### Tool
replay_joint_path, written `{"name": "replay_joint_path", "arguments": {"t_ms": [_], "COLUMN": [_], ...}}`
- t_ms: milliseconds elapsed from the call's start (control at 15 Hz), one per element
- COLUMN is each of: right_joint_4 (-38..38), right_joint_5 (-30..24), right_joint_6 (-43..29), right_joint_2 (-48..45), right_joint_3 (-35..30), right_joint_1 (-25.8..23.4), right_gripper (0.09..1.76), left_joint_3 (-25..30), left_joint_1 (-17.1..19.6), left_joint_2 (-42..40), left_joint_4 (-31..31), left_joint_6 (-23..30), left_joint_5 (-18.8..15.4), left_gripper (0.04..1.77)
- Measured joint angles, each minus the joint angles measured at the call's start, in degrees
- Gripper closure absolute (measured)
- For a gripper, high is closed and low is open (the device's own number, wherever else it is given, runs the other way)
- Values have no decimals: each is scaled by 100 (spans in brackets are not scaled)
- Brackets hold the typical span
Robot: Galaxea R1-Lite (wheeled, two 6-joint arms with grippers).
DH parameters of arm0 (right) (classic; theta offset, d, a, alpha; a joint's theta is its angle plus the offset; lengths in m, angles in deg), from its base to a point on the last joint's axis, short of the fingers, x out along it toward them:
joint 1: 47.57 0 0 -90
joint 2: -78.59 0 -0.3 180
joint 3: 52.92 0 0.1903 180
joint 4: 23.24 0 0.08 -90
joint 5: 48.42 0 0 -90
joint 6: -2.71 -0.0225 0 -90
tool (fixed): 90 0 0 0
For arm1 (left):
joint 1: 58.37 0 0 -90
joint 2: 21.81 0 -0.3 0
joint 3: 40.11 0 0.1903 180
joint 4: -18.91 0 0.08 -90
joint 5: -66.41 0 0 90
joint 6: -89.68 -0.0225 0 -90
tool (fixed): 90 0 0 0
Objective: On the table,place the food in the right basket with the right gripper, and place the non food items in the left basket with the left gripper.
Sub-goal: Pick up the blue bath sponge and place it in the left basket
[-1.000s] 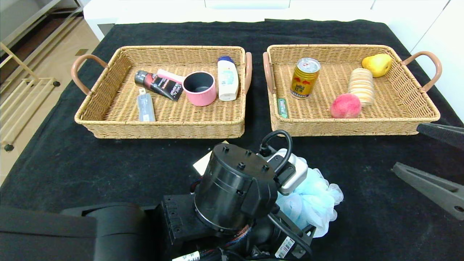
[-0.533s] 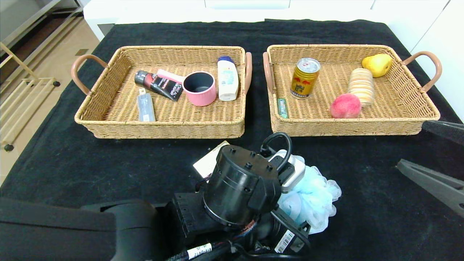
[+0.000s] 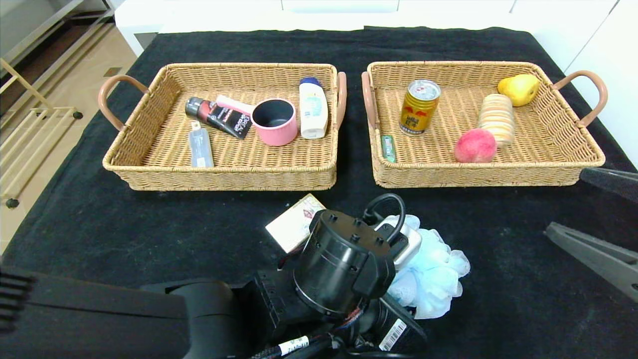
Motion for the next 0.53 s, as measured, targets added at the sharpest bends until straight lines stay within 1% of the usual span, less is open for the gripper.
{"name": "replay_joint_path", "arguments": {"t_ms": [133, 333, 400, 467, 533], "right_joint_4": [6, 6, 9, 9, 9], "right_joint_5": [2, 2, 2, 2, 4], "right_joint_6": [2, 5, 2, 2, 2], "right_joint_2": [0, 0, 0, 0, 0], "right_joint_3": [-9, -10, -12, -17, -17], "right_joint_1": [11, 16, 18, 22, 24], "right_gripper": [14, 14, 14, 14, 14], "left_joint_3": [2, 2, 2, 2, 0], "left_joint_1": [0, 0, 0, 0, 0], "left_joint_2": [13, 16, 17, 17, 17], "left_joint_4": [0, -1, 0, -1, -1], "left_joint_6": [5, 0, -2, -4, -4], "left_joint_5": [0, 0, 0, 2, 2], "left_gripper": [79, 106, 132, 145, 145]}}
